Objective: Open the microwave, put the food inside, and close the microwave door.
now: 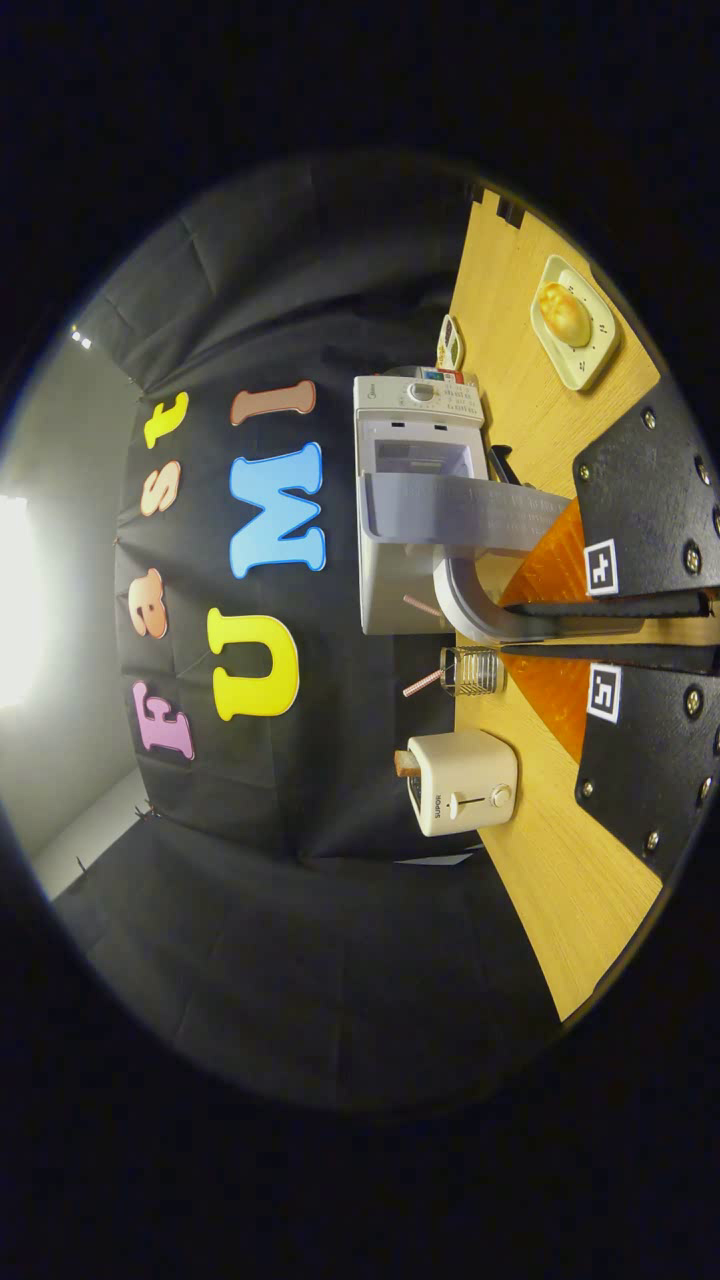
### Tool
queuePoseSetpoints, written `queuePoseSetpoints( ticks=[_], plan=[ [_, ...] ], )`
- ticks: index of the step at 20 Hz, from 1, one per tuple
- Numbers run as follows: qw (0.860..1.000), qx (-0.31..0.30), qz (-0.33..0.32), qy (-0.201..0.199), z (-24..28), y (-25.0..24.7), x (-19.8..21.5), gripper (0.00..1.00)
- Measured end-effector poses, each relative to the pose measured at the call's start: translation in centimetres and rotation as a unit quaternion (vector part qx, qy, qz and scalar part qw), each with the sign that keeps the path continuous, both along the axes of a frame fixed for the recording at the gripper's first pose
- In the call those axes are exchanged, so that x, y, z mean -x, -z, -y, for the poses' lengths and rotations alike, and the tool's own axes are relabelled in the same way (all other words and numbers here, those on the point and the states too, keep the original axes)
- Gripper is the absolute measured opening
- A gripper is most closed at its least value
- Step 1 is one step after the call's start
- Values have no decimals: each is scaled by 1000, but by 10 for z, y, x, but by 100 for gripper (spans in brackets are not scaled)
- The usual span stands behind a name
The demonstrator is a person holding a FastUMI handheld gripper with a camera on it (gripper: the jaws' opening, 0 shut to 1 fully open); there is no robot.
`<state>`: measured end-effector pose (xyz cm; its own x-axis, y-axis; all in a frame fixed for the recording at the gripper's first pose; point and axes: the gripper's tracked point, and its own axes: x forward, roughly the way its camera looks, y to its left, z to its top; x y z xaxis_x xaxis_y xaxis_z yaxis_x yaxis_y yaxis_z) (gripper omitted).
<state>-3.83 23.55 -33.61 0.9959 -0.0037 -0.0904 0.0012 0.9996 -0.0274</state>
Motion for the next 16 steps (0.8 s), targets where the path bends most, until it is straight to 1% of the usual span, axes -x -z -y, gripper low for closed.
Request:
queuePoseSetpoints(
  ticks=[3,4,5,6,7,8,9,10,11,12,13,14,15,16],
  plan=[
    [1000,0,4,29,-1,1,-1,11],
    [1000,3,-4,27,-4,3,0,11],
    [1000,6,-17,12,-9,5,3,12],
    [999,3,-28,-17,-17,9,10,15],
    [999,0,-37,-33,-21,11,18,36],
    [998,1,-45,-50,-19,12,34,57],
    [997,9,-45,-68,-16,11,44,74],
    [995,14,-44,-90,-12,10,58,79],
    [993,9,-42,-111,-4,9,70,81],
    [991,-5,-46,-127,9,12,79,82],
    [988,-15,-58,-142,23,18,84,86],
    [986,-18,-76,-146,43,25,88,90],
    [986,-21,-88,-139,70,28,89,96],
    [986,-28,-95,-131,98,27,90,96]
  ],
)
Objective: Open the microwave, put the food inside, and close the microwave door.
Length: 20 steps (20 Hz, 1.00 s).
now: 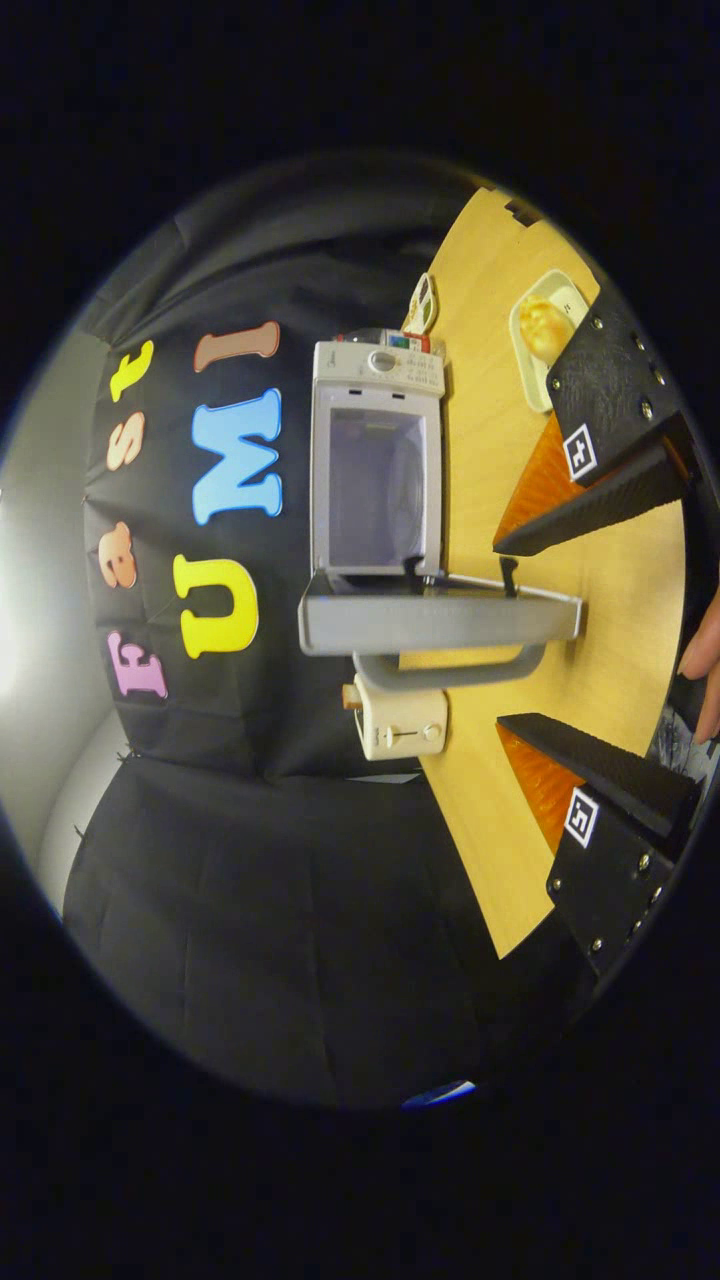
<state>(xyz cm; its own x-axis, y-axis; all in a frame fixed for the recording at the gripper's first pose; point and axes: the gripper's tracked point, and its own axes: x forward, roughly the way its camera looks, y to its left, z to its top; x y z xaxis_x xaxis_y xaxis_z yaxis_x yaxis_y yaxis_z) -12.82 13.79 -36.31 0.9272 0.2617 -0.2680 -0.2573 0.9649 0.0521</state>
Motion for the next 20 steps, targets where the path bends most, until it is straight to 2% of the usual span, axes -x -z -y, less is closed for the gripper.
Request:
queuePoseSetpoints(
  ticks=[3,7,9,13,20],
  plan=[
    [1000,1,-24,7,70,4,-5,97],
    [996,70,-49,14,163,36,-16,97],
    [994,98,-53,21,191,49,-19,97],
    [992,108,-31,51,216,57,-33,96],
    [992,62,-87,61,226,93,-47,96]
  ],
)
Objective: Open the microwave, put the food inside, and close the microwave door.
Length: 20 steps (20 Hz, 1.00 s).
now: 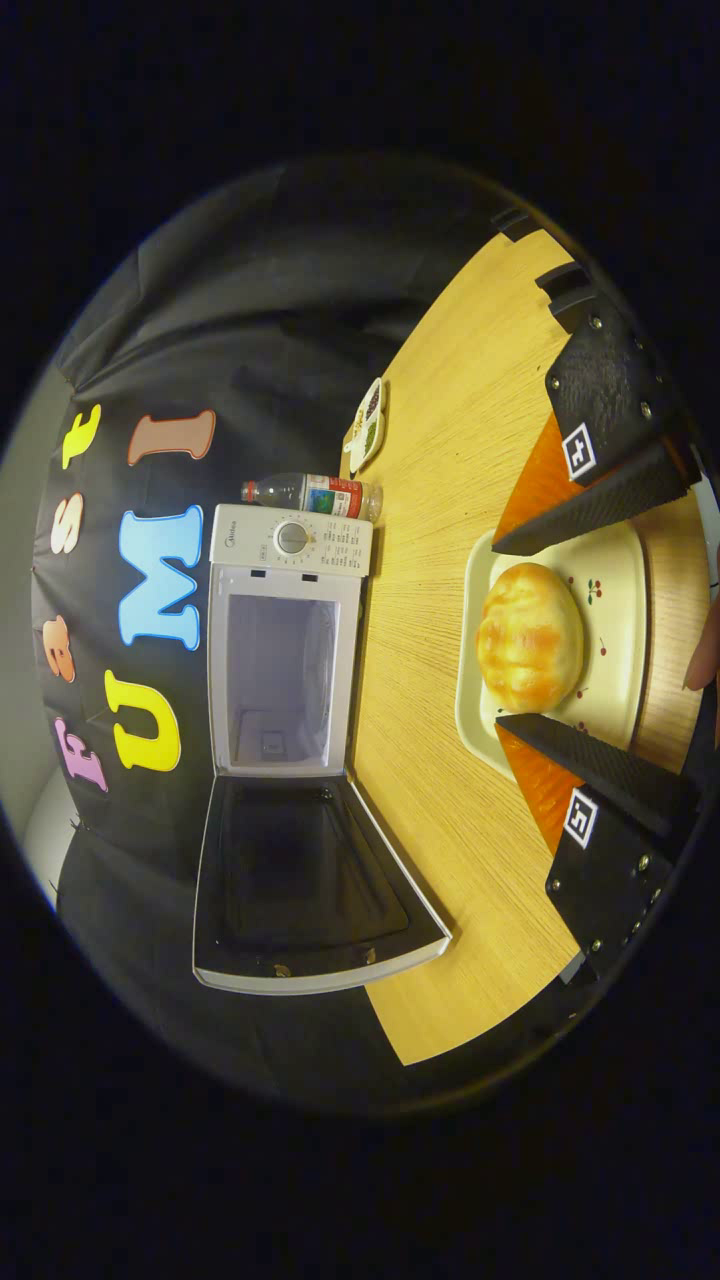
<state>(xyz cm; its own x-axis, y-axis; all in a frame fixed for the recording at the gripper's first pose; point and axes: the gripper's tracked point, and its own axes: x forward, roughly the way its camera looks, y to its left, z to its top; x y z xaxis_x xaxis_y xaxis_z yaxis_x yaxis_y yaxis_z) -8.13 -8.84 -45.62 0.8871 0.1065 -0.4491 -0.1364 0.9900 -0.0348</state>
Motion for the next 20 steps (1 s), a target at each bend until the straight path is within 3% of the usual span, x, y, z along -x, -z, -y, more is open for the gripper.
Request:
queuePoseSetpoints(
  ticks=[6,10,11,12,16,20],
  plan=[
    [999,-42,-28,10,-1,12,-2,99],
    [991,-127,-47,8,-4,9,-2,79],
    [987,-150,-53,7,-6,4,0,79],
    [984,-169,-52,7,-7,1,0,70],
    [976,-216,-35,10,-15,-27,-9,69],
    [957,-286,-45,-7,-48,-54,-29,69]
  ],
)
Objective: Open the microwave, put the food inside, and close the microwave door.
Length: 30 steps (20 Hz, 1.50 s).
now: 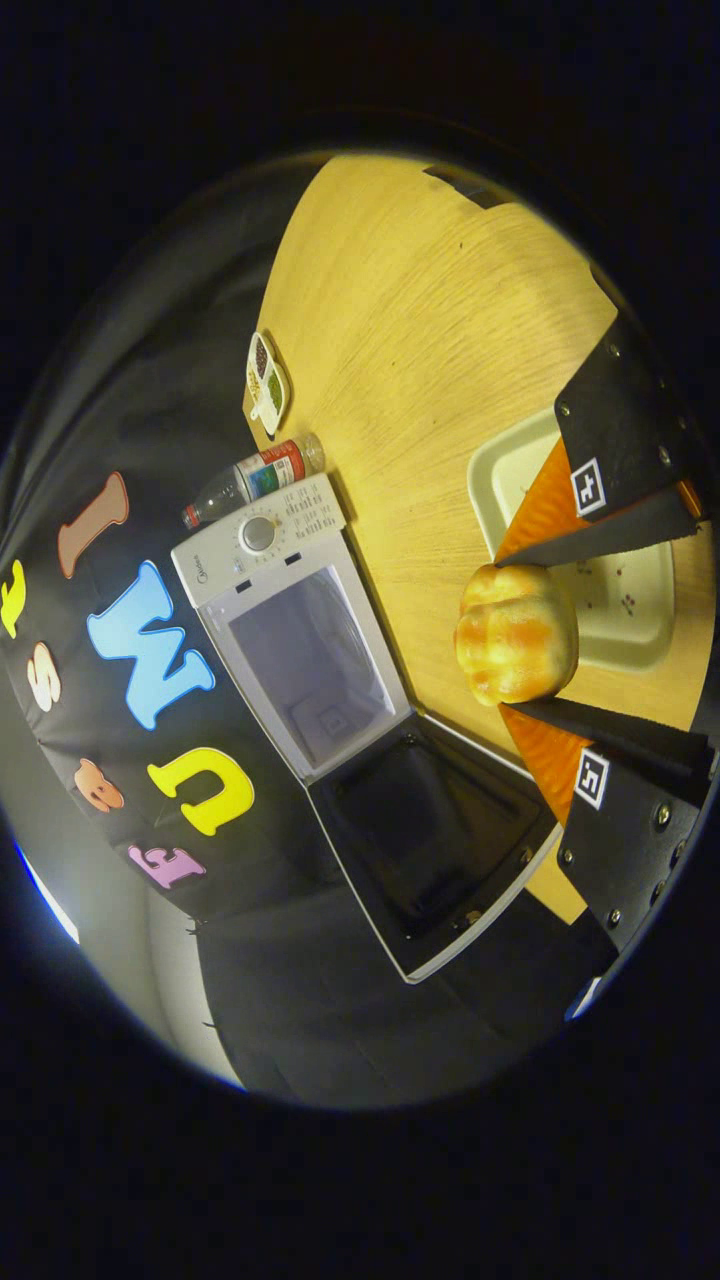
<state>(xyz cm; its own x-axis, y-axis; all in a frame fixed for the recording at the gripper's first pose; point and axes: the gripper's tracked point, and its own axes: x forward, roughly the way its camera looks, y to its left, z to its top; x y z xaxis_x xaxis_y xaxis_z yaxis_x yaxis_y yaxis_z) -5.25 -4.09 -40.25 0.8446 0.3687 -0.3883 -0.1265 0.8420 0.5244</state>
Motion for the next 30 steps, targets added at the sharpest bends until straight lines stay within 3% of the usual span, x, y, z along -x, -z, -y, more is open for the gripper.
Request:
queuePoseSetpoints(
  ticks=[5,8,16,30],
  plan=[
    [996,-90,12,26,-33,-43,-56,69],
    [992,-110,21,48,-49,-58,-96,69],
    [990,-92,33,103,-68,-60,-184,69],
    [988,-55,17,144,-101,-5,-349,69]
  ],
)
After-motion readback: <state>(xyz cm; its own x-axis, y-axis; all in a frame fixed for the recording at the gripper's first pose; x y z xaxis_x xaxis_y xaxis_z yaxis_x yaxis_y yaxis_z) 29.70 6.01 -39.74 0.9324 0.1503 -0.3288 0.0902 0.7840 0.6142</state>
